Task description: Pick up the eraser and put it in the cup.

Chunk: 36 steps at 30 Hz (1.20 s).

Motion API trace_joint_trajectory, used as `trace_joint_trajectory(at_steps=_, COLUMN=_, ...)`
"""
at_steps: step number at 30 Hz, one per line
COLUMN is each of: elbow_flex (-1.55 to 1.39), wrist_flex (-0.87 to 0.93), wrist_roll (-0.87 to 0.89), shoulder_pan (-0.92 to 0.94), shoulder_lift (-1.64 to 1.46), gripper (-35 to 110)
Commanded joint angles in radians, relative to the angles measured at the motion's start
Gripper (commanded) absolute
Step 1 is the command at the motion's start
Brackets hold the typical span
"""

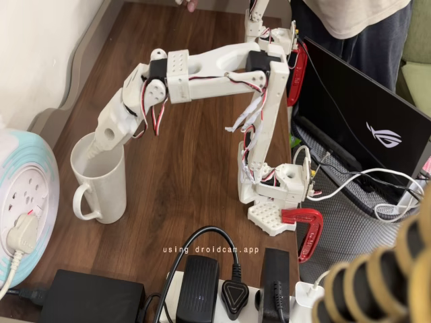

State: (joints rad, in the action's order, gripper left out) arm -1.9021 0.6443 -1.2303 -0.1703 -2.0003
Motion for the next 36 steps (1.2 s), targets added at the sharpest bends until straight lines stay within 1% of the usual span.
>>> trace_joint_trajectory(at_steps=1, elbow_flex=-0.225, wrist_flex=-0.072, wrist_roll=-0.066, shoulder_pan=0.032, shoulder_lift=-0.330, gripper=0)
trace_joint_trajectory(at_steps=4, elbow_flex=-0.551, wrist_flex=-0.189, wrist_roll=-0.198, shoulder_pan=0.094, shoulder_lift=-0.699, gripper=0)
trace_joint_trajectory(at_steps=6, elbow_flex=-0.723, wrist_flex=-0.204, wrist_roll=-0.265, shoulder_pan=0.123, shoulder_lift=-0.930, gripper=0)
trace_joint_trajectory(at_steps=11, elbow_flex=-0.963, wrist_flex=-0.242, wrist_roll=-0.308, shoulder_pan=0.199, shoulder_lift=-1.088, gripper=0)
trace_joint_trajectory(at_steps=14, elbow_flex=-1.114, wrist_flex=-0.147, wrist_roll=-0.348, shoulder_pan=0.216, shoulder_lift=-1.304, gripper=0)
trace_joint_trajectory(at_steps=16, elbow_flex=-1.150, wrist_flex=-0.098, wrist_roll=-0.348, shoulder_pan=0.227, shoulder_lift=-1.304, gripper=0)
trace_joint_trajectory(at_steps=19, elbow_flex=-1.150, wrist_flex=0.160, wrist_roll=-0.298, shoulder_pan=0.207, shoulder_lift=-1.304, gripper=0)
trace_joint_trajectory(at_steps=20, elbow_flex=-1.150, wrist_flex=0.209, wrist_roll=-0.281, shoulder_pan=0.207, shoulder_lift=-1.304, gripper=0)
trace_joint_trajectory(at_steps=22, elbow_flex=-1.150, wrist_flex=0.204, wrist_roll=-0.202, shoulder_pan=0.207, shoulder_lift=-1.304, gripper=0)
trace_joint_trajectory(at_steps=24, elbow_flex=-1.150, wrist_flex=0.201, wrist_roll=-0.173, shoulder_pan=0.209, shoulder_lift=-1.304, gripper=0)
trace_joint_trajectory(at_steps=27, elbow_flex=-1.149, wrist_flex=0.206, wrist_roll=-0.199, shoulder_pan=0.207, shoulder_lift=-1.304, gripper=0)
trace_joint_trajectory(at_steps=36, elbow_flex=-1.149, wrist_flex=0.206, wrist_roll=-0.201, shoulder_pan=0.184, shoulder_lift=-1.302, gripper=1)
